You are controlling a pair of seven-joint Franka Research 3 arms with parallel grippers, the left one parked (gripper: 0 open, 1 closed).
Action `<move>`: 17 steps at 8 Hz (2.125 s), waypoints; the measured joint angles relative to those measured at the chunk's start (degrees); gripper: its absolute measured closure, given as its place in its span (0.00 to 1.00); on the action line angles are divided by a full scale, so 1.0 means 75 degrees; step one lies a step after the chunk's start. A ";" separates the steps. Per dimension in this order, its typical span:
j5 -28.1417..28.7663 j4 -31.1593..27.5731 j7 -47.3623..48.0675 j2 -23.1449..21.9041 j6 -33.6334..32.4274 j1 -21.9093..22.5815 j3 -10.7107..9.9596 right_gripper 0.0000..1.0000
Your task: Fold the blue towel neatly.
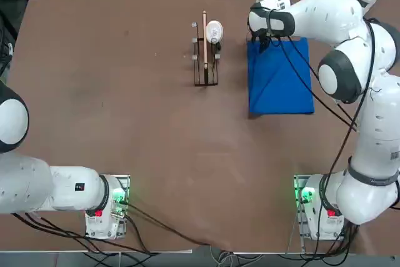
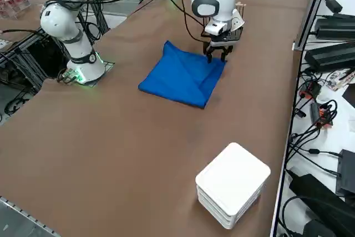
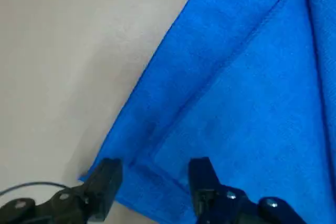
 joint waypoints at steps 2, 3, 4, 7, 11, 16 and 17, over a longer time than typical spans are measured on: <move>0.0000 -0.0075 -0.0051 0.0057 0.0007 -0.0008 0.0000 0.21; 0.0000 -0.0087 -0.0057 0.0058 0.0011 -0.0008 0.0001 0.21; 0.0000 -0.0088 -0.0060 0.0058 0.0011 -0.0008 0.0002 0.21; 0.0000 -0.0089 -0.0067 0.0049 0.0011 -0.0008 0.0012 0.30; 0.0000 -0.0079 -0.0078 0.0000 0.0020 -0.0007 0.0022 0.66; 0.0000 -0.0080 -0.0077 -0.0058 0.0016 -0.0007 0.0024 0.97; 0.0000 -0.0080 -0.0073 -0.0058 0.0016 -0.0007 0.0024 0.98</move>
